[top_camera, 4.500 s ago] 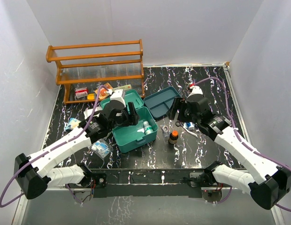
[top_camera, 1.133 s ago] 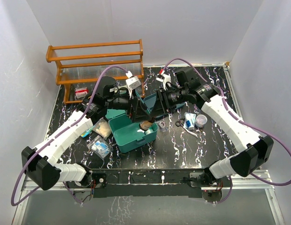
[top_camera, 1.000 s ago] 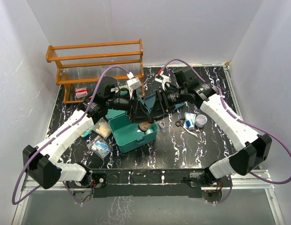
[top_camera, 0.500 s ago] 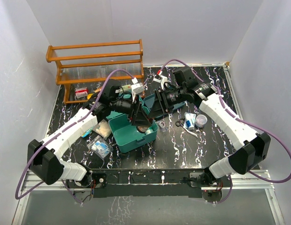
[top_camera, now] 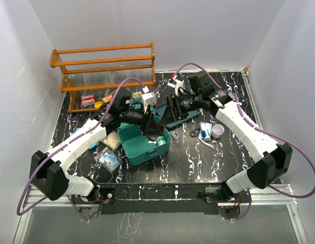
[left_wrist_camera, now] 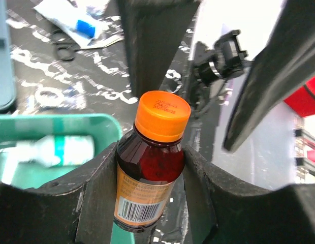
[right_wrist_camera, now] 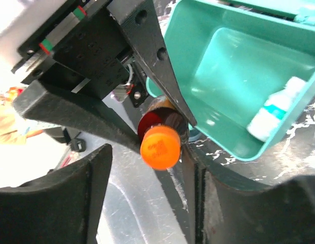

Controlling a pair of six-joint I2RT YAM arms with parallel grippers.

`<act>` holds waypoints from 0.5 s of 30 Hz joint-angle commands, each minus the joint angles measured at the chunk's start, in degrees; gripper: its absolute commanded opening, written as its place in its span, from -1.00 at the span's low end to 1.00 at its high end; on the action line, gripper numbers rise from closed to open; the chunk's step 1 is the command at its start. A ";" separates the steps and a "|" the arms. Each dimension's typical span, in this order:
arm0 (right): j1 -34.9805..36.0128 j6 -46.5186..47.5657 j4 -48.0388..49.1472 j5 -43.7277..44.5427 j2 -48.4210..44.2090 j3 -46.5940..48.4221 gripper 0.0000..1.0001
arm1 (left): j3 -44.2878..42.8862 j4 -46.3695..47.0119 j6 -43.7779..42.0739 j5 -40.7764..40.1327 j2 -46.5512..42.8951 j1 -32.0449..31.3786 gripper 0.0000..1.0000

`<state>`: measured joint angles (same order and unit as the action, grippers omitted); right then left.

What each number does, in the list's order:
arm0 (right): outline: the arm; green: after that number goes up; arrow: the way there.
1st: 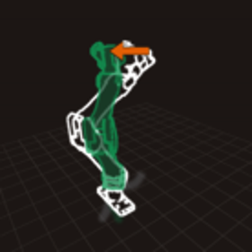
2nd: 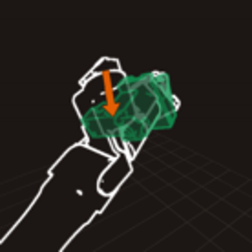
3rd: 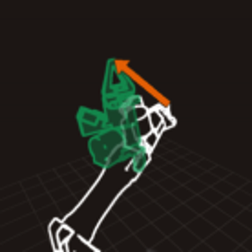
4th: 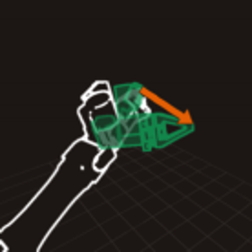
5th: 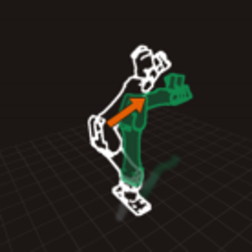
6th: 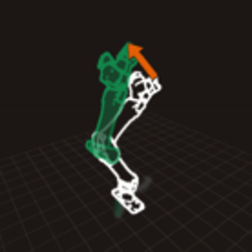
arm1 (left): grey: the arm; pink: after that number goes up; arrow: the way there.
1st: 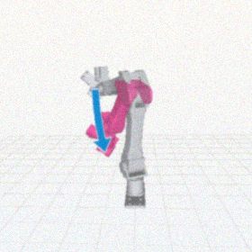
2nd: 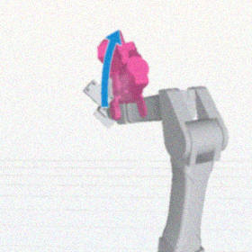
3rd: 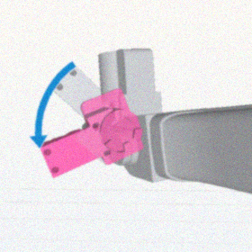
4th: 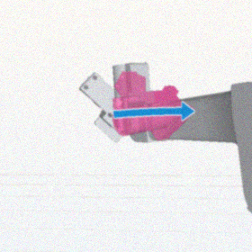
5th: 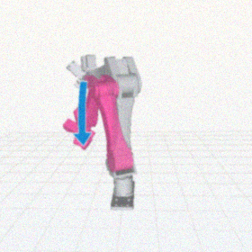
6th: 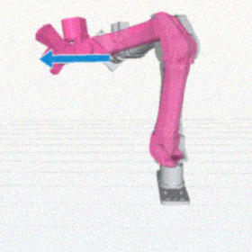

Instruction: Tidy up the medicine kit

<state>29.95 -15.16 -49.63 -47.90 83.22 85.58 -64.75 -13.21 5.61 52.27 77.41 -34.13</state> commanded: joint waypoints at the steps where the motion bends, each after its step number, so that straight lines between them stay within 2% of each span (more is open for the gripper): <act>1: -1.61 -2.87 6.34 4.80 -3.07 -0.83 0.21 | 6.06 6.03 2.19 -12.56 -4.98 0.50 -0.44; 4: -2.50 -4.47 10.89 10.57 -6.80 -3.11 0.43 | 11.03 11.67 8.07 -22.35 -8.16 0.70 -0.42; 6: -3.02 -5.79 13.86 15.49 -8.91 -5.02 0.50 | 13.59 14.33 13.43 -29.19 -9.86 0.88 -0.38; 8: -3.28 -7.12 16.53 21.02 -10.43 -7.26 0.52 | 14.98 16.04 18.03 -34.64 -10.77 0.90 -0.31; 15: -3.70 -13.40 18.96 35.34 -9.95 -12.59 0.52 | 20.43 16.22 30.68 -53.48 -12.52 0.83 -0.31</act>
<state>26.55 -24.16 -35.92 -23.27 72.23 74.83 -47.33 -0.64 26.55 12.99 68.05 -33.50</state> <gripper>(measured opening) 0.761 0.453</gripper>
